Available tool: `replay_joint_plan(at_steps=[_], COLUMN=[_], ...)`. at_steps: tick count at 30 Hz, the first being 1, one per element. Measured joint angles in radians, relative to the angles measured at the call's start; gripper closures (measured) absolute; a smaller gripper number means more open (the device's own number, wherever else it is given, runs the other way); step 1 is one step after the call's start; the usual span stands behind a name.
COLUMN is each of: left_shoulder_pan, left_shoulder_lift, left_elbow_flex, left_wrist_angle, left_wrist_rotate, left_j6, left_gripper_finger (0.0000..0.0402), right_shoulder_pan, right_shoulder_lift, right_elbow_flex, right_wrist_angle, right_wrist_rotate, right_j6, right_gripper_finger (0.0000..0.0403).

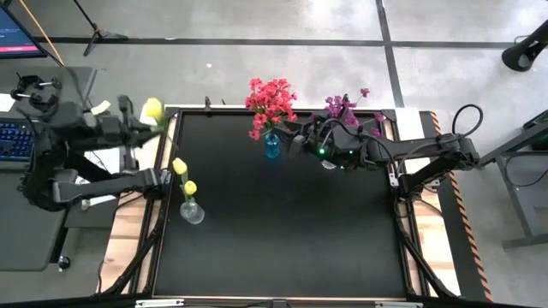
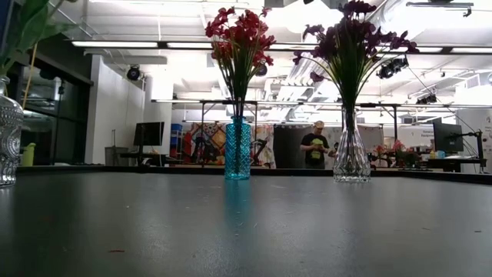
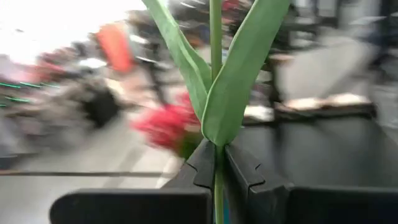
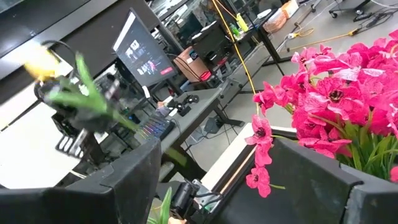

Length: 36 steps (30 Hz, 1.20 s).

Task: Sort flowers into vase by color
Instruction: Put the yellow flower into the bottom transparent vase

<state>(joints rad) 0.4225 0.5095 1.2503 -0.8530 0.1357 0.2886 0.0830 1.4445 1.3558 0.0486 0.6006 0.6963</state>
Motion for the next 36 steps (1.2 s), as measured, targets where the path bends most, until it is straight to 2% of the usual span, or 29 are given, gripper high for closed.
replay_joint_plan(at_steps=[4,7,12,16,24,29,33,36], left_shoulder_pan=[0.001,0.001,0.001,0.001,0.016,0.053,0.046,0.011], left_shoulder_lift=[-0.004,-0.005,-0.003,-0.010,-0.077,-0.075,-0.048,-0.028], left_elbow_flex=[0.000,-0.021,-0.044,-0.043,-0.048,-0.165,-0.256,-0.266], left_wrist_angle=[0.120,0.251,0.301,0.324,0.372,0.590,0.756,0.827], left_wrist_rotate=[-0.170,-0.185,-0.139,-0.054,-0.046,0.059,0.065,0.064], left_j6=[0.062,0.032,-0.079,-0.212,-0.367,-0.468,-0.521,-0.531], left_gripper_finger=[0.0401,0.0401,0.0401,0.0401,0.0401,0.0401,0.0401,0.0401], right_shoulder_pan=[0.000,0.000,0.000,0.000,0.000,0.000,0.000,0.000], right_shoulder_lift=[0.000,0.000,0.000,0.000,0.000,0.000,0.000,0.000], right_elbow_flex=[0.000,0.000,0.000,0.000,0.000,0.000,0.000,0.000], right_wrist_angle=[-0.002,-0.009,-0.009,-0.023,-0.066,-0.068,-0.068,-0.068], right_wrist_rotate=[0.000,-0.002,-0.036,-0.068,-0.100,-0.101,-0.123,-0.148], right_j6=[-0.024,-0.027,-0.048,-0.050,-0.057,-0.078,-0.076,-0.076], right_gripper_finger=[0.0105,0.0105,0.0105,0.0105,0.0105,0.0105,0.0105,0.0105])
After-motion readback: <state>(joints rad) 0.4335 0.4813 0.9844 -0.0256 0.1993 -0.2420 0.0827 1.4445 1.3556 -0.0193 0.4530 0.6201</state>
